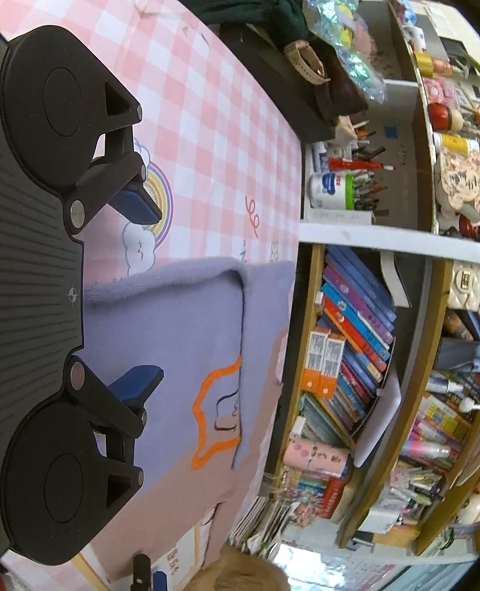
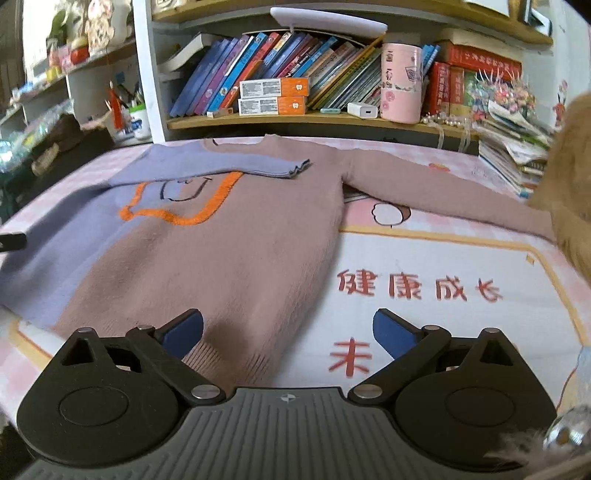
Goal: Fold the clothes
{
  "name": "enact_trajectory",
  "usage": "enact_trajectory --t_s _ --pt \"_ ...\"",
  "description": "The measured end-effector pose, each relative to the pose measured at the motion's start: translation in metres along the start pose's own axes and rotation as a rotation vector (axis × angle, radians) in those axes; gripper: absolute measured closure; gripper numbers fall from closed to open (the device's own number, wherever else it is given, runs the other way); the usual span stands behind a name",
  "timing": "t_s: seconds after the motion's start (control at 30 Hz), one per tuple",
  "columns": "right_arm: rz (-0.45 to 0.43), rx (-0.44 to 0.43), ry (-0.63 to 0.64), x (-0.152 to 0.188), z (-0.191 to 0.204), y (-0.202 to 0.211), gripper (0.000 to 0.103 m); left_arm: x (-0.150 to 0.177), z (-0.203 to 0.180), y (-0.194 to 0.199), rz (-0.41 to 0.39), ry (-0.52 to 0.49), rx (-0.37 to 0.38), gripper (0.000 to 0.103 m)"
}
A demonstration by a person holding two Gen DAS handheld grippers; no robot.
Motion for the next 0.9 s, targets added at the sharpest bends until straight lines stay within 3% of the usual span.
enact_trajectory --t_s 0.07,0.27,0.37,0.4,0.43,0.47,0.53,0.67,0.9 --pt "-0.004 -0.008 -0.014 0.002 -0.002 0.003 0.019 0.002 -0.001 -0.002 0.013 -0.006 0.003 0.018" --pt "-0.009 -0.051 -0.042 0.006 -0.004 0.006 0.031 0.009 0.004 -0.010 0.048 0.020 -0.007 0.036" --pt "-0.015 -0.048 -0.023 0.007 -0.001 0.006 0.042 0.010 0.010 -0.010 0.046 0.031 -0.019 0.054" --pt "-0.016 -0.044 -0.018 0.006 -0.001 0.006 0.047 0.010 0.012 -0.010 0.047 0.034 -0.018 0.071" --pt "-0.015 -0.048 -0.014 0.006 0.000 0.006 0.058 0.009 0.013 -0.010 0.048 0.042 -0.008 0.081" --pt "-0.015 -0.051 -0.011 0.006 0.001 0.005 0.072 0.010 0.015 -0.011 0.048 0.053 0.007 0.083" --pt "-0.016 -0.071 -0.010 0.006 0.004 0.005 0.080 0.011 0.017 -0.011 0.046 0.067 0.032 0.095" --pt "-0.019 -0.087 0.010 0.005 0.012 0.002 0.089 0.011 0.022 -0.009 0.032 0.078 0.057 0.098" --pt "-0.016 -0.115 0.063 0.002 0.035 -0.004 0.089 0.005 0.039 0.004 -0.005 0.082 0.010 0.098"
Point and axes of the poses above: each gripper's, at about its wrist camera, not at the fingertips, and y roughly against the way its jaws point, z to its left, x to its underside, the point moved 6 cm from there along -y, roughly the way its jaws point, and after that the axes turned 2 degrees about -y, right-handed, at the moved point
